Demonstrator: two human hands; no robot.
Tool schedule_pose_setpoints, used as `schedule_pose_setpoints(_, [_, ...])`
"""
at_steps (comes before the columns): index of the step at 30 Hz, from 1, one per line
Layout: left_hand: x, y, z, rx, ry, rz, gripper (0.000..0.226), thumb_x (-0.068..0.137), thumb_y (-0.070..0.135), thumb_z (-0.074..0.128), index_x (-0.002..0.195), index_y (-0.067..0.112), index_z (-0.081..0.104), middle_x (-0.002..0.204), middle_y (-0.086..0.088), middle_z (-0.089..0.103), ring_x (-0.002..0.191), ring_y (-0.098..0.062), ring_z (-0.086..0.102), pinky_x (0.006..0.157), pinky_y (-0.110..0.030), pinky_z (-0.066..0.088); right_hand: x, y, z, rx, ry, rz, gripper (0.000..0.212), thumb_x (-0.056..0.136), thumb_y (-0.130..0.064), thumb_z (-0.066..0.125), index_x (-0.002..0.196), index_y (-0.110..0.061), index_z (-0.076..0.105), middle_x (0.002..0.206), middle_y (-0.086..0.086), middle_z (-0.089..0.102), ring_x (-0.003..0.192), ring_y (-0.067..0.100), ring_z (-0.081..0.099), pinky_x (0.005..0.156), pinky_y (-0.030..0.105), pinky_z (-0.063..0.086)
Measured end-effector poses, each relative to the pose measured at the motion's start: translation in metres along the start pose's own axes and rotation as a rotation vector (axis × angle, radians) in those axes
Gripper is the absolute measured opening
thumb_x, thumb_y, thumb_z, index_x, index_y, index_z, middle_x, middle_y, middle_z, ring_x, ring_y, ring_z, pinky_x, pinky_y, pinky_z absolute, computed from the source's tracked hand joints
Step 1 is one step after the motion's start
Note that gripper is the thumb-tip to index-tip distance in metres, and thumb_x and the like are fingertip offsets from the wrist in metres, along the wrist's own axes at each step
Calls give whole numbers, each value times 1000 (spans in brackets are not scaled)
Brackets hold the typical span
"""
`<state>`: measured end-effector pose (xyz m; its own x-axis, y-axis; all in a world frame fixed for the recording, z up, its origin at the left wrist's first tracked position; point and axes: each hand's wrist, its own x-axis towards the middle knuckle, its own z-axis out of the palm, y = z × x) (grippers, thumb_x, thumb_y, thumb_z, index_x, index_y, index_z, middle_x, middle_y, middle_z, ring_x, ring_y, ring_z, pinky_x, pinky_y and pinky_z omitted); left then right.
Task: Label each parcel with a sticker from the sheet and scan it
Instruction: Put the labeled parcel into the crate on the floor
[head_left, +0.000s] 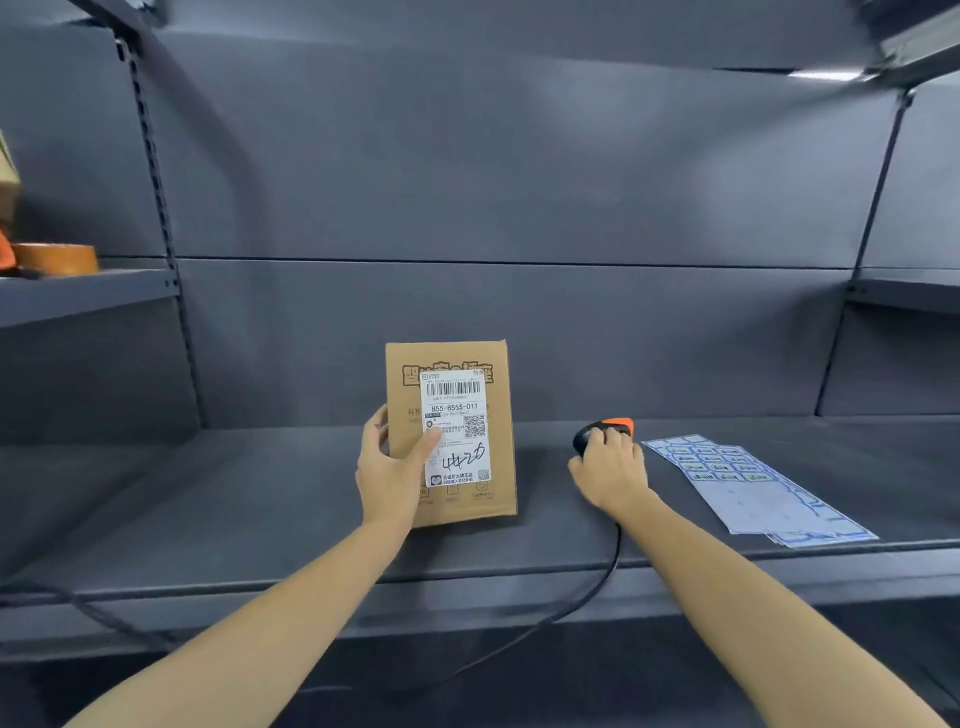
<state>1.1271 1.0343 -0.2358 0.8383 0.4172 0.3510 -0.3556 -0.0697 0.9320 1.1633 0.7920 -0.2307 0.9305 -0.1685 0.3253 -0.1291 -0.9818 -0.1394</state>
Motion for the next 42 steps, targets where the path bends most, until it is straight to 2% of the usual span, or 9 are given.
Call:
schedule_pose_setpoints(5, [0, -6, 3, -7, -35, -7, 66, 77, 40, 75, 134, 41, 43, 109, 31, 62, 101, 13, 55, 85, -20, 43, 4, 2, 12, 245, -50, 169, 49, 94, -27, 47, 131, 3, 38, 138, 22, 40, 129, 38, 35, 110, 40, 27])
schedule_pose_setpoints(12, [8, -14, 5, -51, -95, -23, 63, 85, 38, 68, 141, 37, 37, 122, 21, 61, 113, -3, 57, 101, -34, 44, 15, -8, 23, 552, -55, 363, 64, 94, -27, 52, 137, 12, 25, 141, 28, 33, 131, 41, 30, 107, 40, 28])
schedule_pose_setpoints(19, [10, -15, 9, -35, -150, -1, 59, 96, 30, 53, 148, 36, 25, 125, 24, 54, 117, -4, 51, 99, -28, 39, 21, -5, 25, 483, -25, 482, 50, 96, -13, 49, 136, 9, 31, 136, 22, 45, 126, 36, 40, 105, 35, 32])
schedule_pose_setpoints(23, [9, -11, 10, -44, -157, -20, 59, 99, 23, 48, 150, 32, 20, 118, 25, 53, 114, -2, 50, 100, -27, 37, 26, -11, 5, 793, -46, 623, 60, 88, -10, 59, 137, 7, 29, 123, 18, 50, 123, 35, 44, 100, 35, 37])
schedule_pose_setpoints(25, [8, -10, 13, -65, -170, -26, 59, 99, 22, 48, 150, 32, 20, 120, 24, 52, 113, -1, 49, 100, -26, 36, 14, -16, -12, 1035, 7, 560, 45, 81, -4, 62, 119, 3, 39, 98, 14, 46, 92, 30, 51, 76, 32, 44])
schedule_pose_setpoints(27, [6, -7, 19, -77, -187, -31, 60, 99, 21, 48, 151, 32, 19, 125, 20, 50, 115, -3, 47, 101, -25, 34, -13, -23, -28, 1296, 58, 461, 38, 78, -2, 63, 108, -7, 39, 82, 7, 44, 67, 24, 44, 60, 29, 39])
schedule_pose_setpoints(31, [0, -5, 30, -114, -211, -11, 61, 98, 17, 50, 151, 28, 21, 131, 15, 51, 116, -1, 49, 98, -21, 36, -77, -42, -40, 1583, 126, 231, 32, 78, 1, 59, 101, -15, 44, 68, 0, 51, 46, 9, 48, 43, 21, 43])
schedule_pose_setpoints(38, [-4, -8, 28, -139, -211, 5, 60, 97, 13, 51, 149, 27, 25, 141, 11, 47, 124, -4, 48, 92, -11, 41, -122, -68, -37, 1560, -144, -17, 10, 87, -18, 63, 95, -23, 59, 56, 4, 56, 45, 13, 48, 46, 21, 42])
schedule_pose_setpoints(42, [-5, -7, 26, -151, -229, -4, 61, 97, 15, 51, 151, 26, 23, 142, 8, 48, 125, -6, 49, 101, -23, 41, -120, -76, -34, 1489, -184, -43, 11, 89, -22, 61, 99, -23, 57, 53, 5, 57, 45, 15, 48, 51, 23, 44])
